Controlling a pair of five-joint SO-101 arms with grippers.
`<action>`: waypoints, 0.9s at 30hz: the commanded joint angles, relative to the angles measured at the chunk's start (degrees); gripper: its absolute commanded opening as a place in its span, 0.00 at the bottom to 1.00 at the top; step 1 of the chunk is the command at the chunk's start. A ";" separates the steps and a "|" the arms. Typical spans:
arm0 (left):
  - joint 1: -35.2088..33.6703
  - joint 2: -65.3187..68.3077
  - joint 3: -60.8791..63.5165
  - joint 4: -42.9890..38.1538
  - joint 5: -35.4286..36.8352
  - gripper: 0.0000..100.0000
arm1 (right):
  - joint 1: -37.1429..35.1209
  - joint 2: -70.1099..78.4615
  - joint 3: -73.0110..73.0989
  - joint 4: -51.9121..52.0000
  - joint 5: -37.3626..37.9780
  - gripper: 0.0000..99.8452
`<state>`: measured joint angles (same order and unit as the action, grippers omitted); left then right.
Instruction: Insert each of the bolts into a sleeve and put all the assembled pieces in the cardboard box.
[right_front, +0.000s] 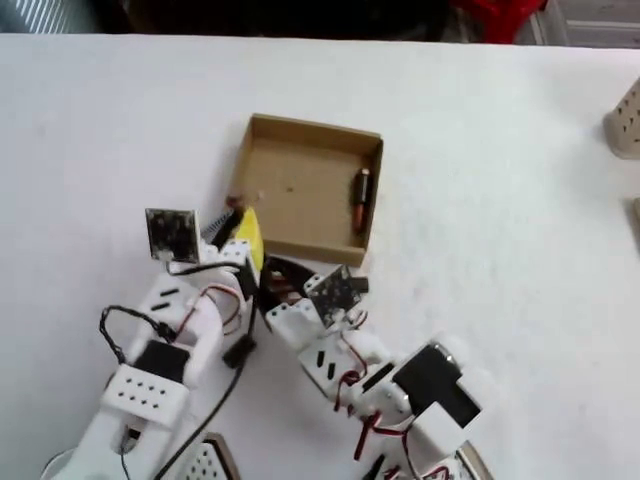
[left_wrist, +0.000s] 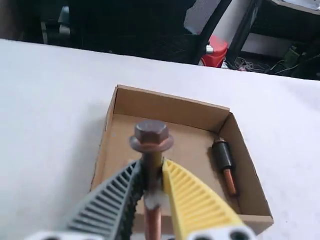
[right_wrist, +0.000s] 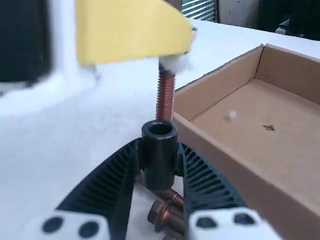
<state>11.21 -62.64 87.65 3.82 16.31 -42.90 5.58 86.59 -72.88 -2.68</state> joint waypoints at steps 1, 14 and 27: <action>-0.22 0.31 -4.75 1.58 1.23 0.02 | -0.22 0.13 -2.02 0.13 0.53 0.02; 1.36 0.04 -5.98 -0.09 0.62 0.02 | -0.22 0.13 -2.64 2.59 0.53 0.02; 4.44 -0.04 -3.16 -0.09 -5.89 0.02 | -0.22 0.13 -2.73 2.59 0.53 0.02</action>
<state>15.52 -62.64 85.19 5.23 11.03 -42.90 5.58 85.63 -70.42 -2.68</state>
